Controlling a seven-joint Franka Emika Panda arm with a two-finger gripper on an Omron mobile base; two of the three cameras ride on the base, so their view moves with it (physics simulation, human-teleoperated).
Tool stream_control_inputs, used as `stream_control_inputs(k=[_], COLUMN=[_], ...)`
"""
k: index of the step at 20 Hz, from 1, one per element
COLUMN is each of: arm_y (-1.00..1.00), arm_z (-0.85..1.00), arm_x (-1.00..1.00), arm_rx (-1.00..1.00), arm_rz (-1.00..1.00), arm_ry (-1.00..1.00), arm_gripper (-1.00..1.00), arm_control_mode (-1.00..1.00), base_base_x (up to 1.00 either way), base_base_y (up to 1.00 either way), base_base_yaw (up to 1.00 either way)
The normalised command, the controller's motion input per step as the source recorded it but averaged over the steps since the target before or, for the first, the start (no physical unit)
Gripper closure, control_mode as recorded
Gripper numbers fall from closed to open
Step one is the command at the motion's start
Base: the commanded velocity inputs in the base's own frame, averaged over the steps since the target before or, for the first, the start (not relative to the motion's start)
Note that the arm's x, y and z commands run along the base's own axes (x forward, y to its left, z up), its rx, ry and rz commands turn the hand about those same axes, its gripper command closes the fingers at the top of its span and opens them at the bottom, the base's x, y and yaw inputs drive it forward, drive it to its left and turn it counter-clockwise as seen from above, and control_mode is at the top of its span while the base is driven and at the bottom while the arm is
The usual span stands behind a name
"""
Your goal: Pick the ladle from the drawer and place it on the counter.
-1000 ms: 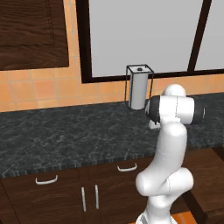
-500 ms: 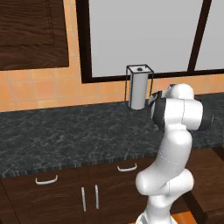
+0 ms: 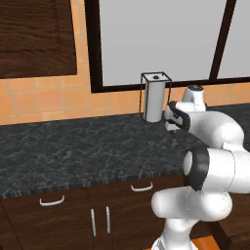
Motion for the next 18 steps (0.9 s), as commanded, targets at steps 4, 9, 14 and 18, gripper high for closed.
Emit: stream_control_inputs(k=[4,9,14,18], arm_y=[0.43,0.26,0.26,0.21], arm_z=[0.82,0.97,0.91,0.77], arm_x=[-1.00,-0.71,-0.78,-0.88], arm_rx=[-0.03,-0.01,-0.01,0.00], arm_rz=[-0.02,0.00,0.00,-0.01], arm_ry=[-0.09,-0.01,0.00,0.00], arm_gripper=[-1.00,-1.00,-1.00,-1.00], arm_control_mode=[-1.00,-1.00,-1.00,-1.00], base_base_x=[0.00,0.00,0.00,0.00], base_base_y=[0.00,0.00,0.00,0.00], base_base_yaw=[0.00,0.00,0.00,0.00])
